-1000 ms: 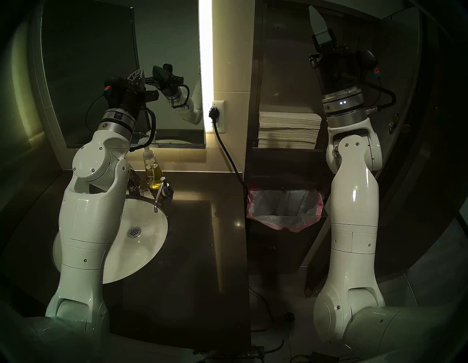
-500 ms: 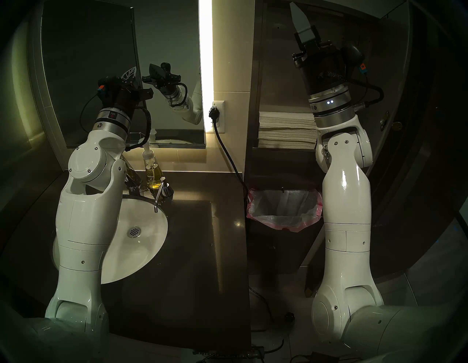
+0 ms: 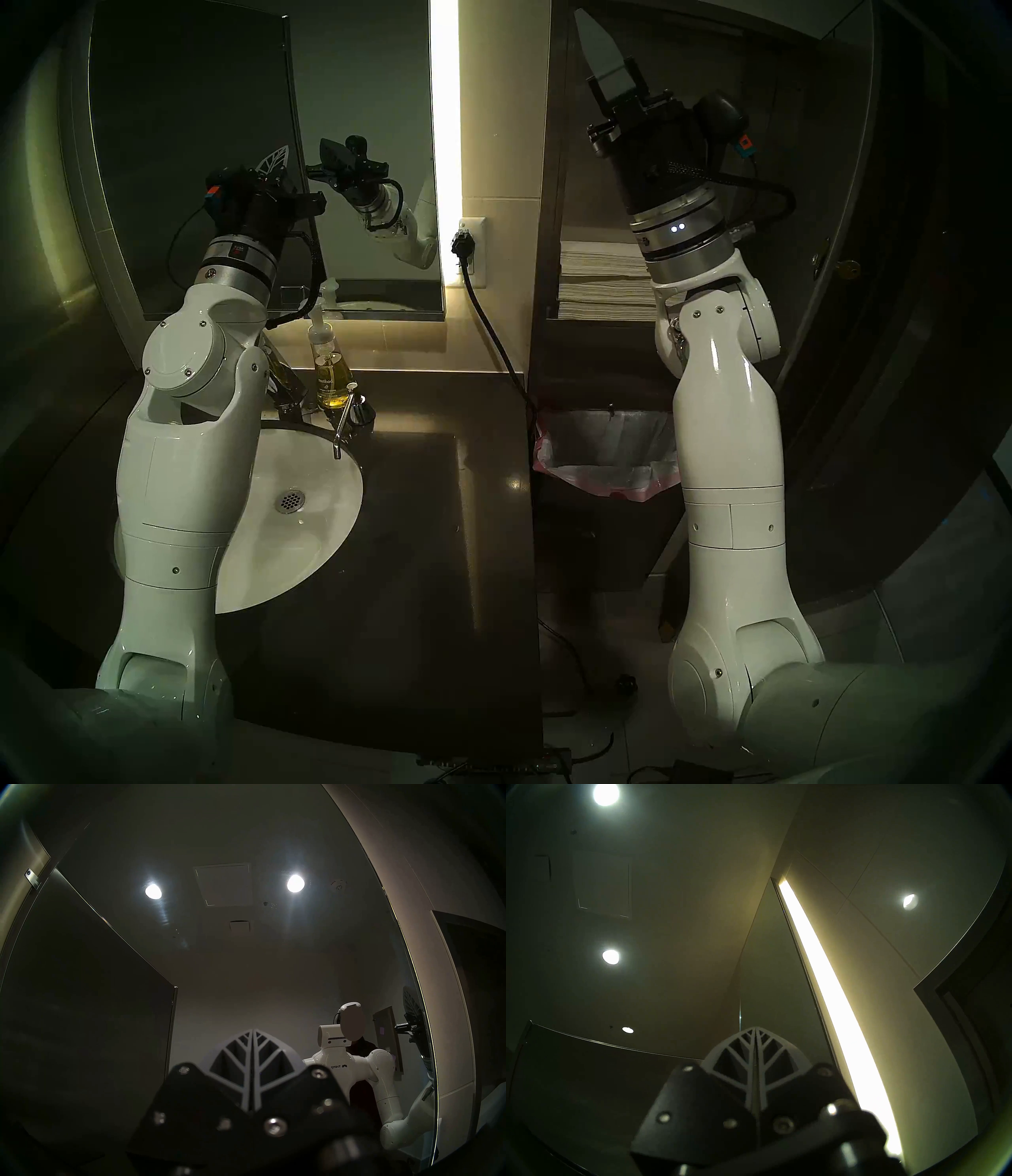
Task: Twist key and open towel dispenser
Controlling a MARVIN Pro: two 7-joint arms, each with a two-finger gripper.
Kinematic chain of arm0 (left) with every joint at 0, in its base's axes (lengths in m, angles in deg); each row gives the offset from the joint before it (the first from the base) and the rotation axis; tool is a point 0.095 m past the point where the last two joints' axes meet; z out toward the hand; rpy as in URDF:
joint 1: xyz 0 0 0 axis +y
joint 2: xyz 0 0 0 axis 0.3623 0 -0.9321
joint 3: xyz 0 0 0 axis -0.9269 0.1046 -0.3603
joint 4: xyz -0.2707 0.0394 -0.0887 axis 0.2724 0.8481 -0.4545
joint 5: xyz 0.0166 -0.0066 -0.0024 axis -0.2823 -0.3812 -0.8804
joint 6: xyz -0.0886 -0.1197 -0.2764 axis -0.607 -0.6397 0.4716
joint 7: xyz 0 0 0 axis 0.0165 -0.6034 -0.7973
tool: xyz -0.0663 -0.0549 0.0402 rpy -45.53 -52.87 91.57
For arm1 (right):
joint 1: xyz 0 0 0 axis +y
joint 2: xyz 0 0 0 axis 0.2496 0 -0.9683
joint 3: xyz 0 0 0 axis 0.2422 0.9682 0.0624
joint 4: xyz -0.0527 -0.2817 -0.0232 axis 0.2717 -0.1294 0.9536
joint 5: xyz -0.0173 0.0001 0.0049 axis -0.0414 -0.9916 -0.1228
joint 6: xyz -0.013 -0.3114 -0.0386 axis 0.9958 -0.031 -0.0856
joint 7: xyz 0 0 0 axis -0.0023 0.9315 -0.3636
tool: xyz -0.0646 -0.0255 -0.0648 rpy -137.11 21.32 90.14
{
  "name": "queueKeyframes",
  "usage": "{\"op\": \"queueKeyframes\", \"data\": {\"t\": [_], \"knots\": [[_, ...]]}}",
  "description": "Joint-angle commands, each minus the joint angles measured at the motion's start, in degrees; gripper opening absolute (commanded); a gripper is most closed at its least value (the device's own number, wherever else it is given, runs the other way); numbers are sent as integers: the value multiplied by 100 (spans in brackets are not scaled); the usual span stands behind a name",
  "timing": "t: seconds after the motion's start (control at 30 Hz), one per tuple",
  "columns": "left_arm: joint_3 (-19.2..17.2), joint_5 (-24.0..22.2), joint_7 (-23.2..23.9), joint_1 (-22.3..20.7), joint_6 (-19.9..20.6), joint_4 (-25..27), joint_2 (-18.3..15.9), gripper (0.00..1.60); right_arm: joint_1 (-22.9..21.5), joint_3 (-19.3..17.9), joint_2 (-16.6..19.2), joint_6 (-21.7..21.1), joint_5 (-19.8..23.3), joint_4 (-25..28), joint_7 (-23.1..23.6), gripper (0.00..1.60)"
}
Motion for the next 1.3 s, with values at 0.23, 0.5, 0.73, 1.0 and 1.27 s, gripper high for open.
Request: {"op": "queueKeyframes", "data": {"t": [0.23, 0.5, 0.73, 1.0, 1.27], "knots": [[-85, -43, 31, -103, -59, 184, -67, 0, 152, 113, -97, 14, -47, 297, -129, 0], [-86, -90, 43, -95, -18, 213, -62, 0, 157, 71, -97, 50, -54, 317, -192, 0], [-90, -136, 45, -97, 1, 225, -59, 46, 147, 40, -117, 60, -15, 306, -219, 160], [-86, -152, 39, -95, 3, 227, -70, 46, 148, 43, -111, 65, -6, 307, -228, 160], [-82, -161, 31, -94, 2, 228, -79, 46, 148, 45, -108, 70, -1, 306, -226, 160]]}}
